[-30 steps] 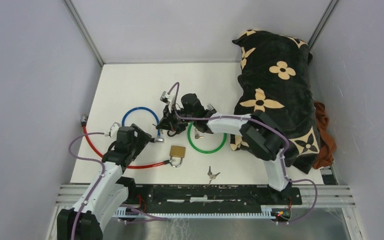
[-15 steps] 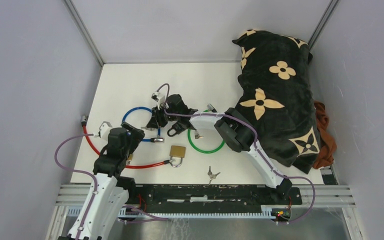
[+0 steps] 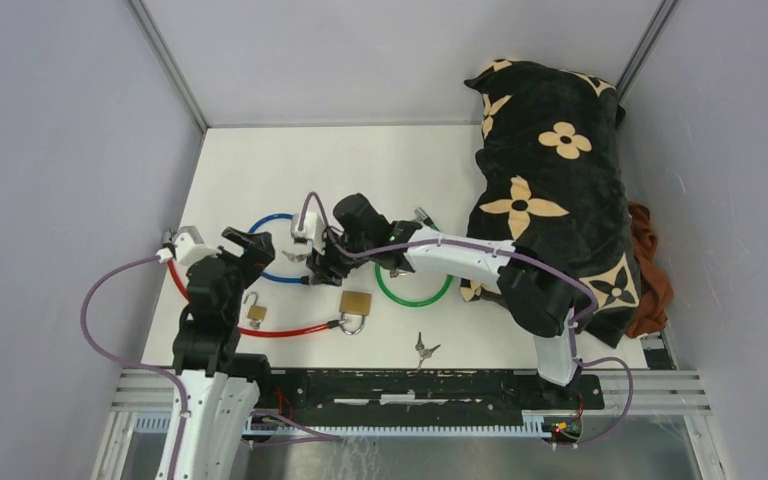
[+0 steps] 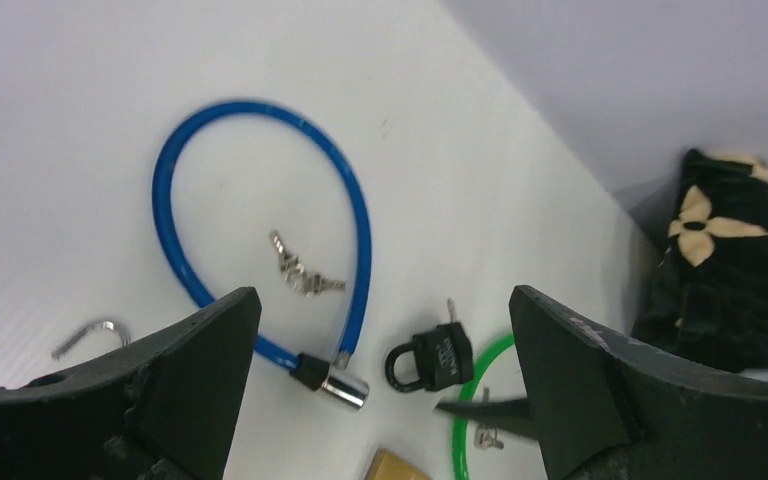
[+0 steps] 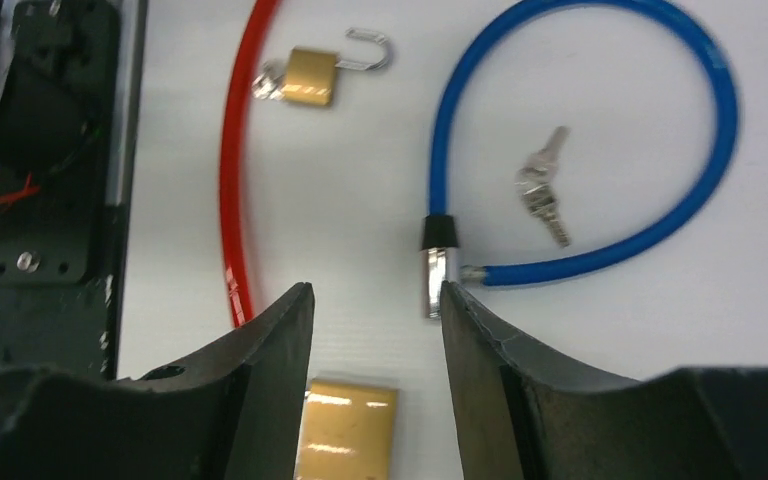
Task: Lock with the key
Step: Place the key at the center of the board, then pick up the lock from the center of the board.
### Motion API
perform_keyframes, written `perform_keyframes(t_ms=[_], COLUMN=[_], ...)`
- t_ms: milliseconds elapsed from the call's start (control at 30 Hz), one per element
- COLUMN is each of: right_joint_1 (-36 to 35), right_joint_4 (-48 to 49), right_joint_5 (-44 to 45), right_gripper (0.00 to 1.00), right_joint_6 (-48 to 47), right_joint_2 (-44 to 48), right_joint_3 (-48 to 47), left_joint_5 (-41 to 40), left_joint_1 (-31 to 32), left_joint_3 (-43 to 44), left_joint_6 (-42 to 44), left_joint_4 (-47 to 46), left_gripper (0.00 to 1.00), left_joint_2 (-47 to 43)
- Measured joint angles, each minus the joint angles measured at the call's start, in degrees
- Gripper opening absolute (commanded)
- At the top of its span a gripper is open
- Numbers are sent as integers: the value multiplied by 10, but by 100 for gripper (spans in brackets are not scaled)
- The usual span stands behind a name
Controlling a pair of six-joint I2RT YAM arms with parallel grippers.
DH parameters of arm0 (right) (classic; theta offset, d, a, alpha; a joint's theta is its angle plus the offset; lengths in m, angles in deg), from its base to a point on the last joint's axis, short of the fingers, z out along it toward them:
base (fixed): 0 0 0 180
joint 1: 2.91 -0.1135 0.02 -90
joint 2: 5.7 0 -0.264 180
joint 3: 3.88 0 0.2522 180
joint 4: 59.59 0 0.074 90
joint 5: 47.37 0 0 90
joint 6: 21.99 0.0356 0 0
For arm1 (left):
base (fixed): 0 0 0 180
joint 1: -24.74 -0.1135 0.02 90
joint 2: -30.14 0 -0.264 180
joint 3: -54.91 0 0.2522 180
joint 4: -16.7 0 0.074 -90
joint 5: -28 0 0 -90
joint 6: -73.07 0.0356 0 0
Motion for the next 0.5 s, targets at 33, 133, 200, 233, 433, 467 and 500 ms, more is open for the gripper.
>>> perform_keyframes(t_ms=[33,133,200,233,433,467,500], right_joint_1=[-11,-46,-68,-79,-126,-131,-137], right_joint_4=[-11,-47,-73,-85,-127,-130,-132], right_joint_5=[-1,-2,6,12,61,71,82], right_gripper=[58,63,66,67,68,68,67], right_joint_6=[-18,-62,-80,-86,-105,-107,-111], right_joint_2=[8,9,-5,-16,-80,-85,-90], right_joint_3=[8,31,33,30,-4,-6,-7], left_joint_5=[3,11,12,13,18,22,24], left_joint_1=[-7,-26,-35,-40,-56,-56,-56], left_joint_3=[6,28,45,51,85,85,85], left_joint_6=[13,56,84,94,134,138,141], left_joint_4=[-8,-36,-53,-58,-73,-73,-72], left_gripper=[100,100,100,100,100,100,100], left_joint_2=[-10,-48,-77,-88,-125,-129,-130])
